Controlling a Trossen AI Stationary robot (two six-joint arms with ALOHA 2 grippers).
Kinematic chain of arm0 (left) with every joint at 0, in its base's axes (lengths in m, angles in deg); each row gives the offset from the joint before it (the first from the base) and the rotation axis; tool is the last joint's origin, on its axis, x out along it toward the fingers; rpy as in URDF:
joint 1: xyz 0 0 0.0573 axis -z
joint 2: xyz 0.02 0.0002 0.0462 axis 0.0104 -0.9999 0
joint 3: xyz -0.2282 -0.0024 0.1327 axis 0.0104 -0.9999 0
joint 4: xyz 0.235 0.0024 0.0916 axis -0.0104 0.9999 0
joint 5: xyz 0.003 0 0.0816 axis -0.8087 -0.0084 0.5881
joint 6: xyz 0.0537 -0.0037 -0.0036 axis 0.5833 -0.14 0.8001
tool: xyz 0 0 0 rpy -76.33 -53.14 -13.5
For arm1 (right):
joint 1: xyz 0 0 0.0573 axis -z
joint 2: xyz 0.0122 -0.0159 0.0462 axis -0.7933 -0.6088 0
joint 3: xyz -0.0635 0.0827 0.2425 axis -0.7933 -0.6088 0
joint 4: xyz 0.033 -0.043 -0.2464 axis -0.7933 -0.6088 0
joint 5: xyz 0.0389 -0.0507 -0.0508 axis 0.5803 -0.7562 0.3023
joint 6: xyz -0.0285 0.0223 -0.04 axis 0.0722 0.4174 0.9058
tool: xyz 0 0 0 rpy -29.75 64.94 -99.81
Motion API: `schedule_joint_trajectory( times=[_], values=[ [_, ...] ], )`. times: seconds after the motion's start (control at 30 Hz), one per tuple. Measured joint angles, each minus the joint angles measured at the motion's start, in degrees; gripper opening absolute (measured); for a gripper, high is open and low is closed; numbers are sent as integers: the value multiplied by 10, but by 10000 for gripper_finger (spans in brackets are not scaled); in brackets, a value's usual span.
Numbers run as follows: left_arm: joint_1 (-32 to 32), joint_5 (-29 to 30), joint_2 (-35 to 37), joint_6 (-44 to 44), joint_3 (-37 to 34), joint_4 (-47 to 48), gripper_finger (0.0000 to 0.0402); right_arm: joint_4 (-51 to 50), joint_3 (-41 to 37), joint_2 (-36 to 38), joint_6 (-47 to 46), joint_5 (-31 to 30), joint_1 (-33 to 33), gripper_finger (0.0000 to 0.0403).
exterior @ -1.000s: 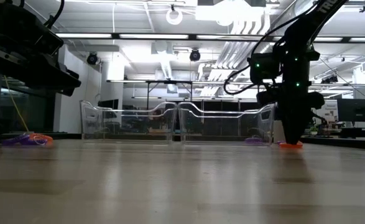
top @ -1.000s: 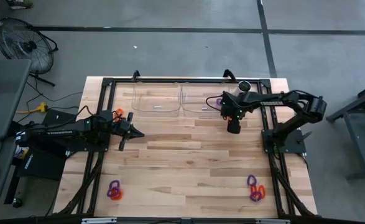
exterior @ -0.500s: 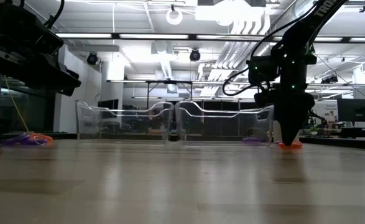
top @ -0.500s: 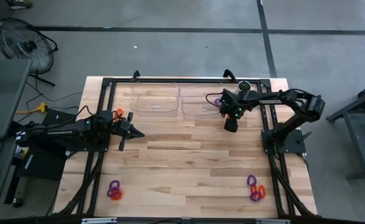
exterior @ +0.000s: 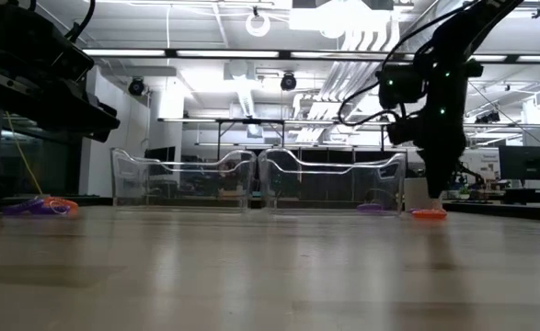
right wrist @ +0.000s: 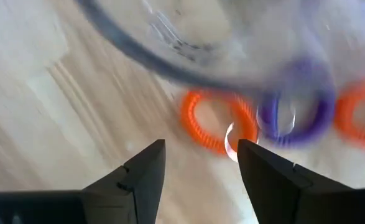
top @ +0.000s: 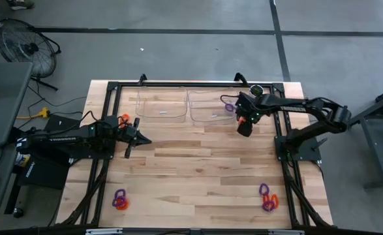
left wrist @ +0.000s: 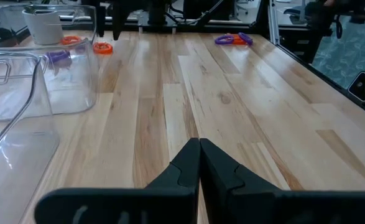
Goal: Sort spring keychains
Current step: Put the orange spring keychain into the left transparent bin
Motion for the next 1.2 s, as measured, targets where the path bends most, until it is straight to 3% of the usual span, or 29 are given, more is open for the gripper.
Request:
schedule_joint_trajectory(
  times=[0.23, 0.4, 0.6, 0.83, 1.0, 1.2],
  values=[
    [0, 0, 0, 0, 0, 0, 1, -74, 0, 8, -379, 29, -4, 195],
    [0, 0, 0, 0, 0, 0, 1, -89, 0, 8, -514, -12, 8, 195],
    [0, 0, 0, 0, 0, 0, 1, -90, 1, 9, -575, -59, 49, 195],
    [0, 0, 0, 0, 0, 0, 1, -65, 1, 8, -631, -45, 72, 195],
    [0, 0, 0, 0, 0, 0, 1, -54, 1, 4, -629, -45, 66, 195],
    [0, 0, 0, 0, 0, 0, 1, -28, 1, -25, -543, -38, 36, 195]
  ],
)
